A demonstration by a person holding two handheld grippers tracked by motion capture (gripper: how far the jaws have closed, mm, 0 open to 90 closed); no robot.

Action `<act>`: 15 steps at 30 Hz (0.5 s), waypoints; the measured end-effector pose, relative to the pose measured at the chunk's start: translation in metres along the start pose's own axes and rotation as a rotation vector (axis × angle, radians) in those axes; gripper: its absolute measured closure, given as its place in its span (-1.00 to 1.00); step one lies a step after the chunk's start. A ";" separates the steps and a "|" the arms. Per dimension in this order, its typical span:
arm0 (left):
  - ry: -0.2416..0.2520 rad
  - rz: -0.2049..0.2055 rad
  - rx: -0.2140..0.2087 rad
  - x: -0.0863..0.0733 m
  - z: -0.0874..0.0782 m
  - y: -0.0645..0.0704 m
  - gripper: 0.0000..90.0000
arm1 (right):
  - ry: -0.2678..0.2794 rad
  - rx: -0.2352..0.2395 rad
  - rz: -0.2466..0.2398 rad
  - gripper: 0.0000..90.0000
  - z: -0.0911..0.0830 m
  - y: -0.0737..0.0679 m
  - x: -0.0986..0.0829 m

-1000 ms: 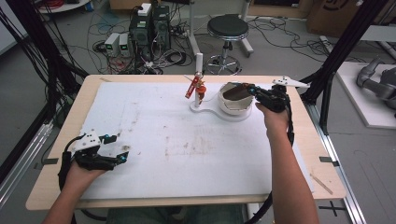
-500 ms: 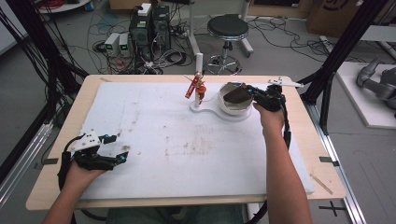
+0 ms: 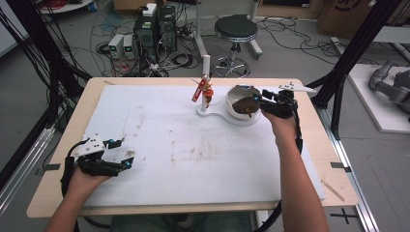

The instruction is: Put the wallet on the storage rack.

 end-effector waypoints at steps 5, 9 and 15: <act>0.001 0.005 -0.005 0.002 0.001 0.002 -0.62 | 0.021 0.013 -0.017 -0.08 -0.012 -0.005 -0.004; 0.004 0.009 -0.009 0.004 0.002 0.002 -0.62 | 0.038 0.029 -0.032 -0.15 -0.022 -0.012 -0.009; 0.012 0.015 -0.025 0.010 0.008 0.003 -0.62 | 0.071 0.059 -0.046 -0.21 -0.038 -0.023 -0.021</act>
Point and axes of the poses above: each handheld gripper's, and its own axes: z roughly forward along the jaws, x roughly out of its top, y roughly to its right, the point moved 1 cm from there along z, roughly forward along the jaws, and after that the axes turned 7 degrees about -y, right-handed, at the moved point
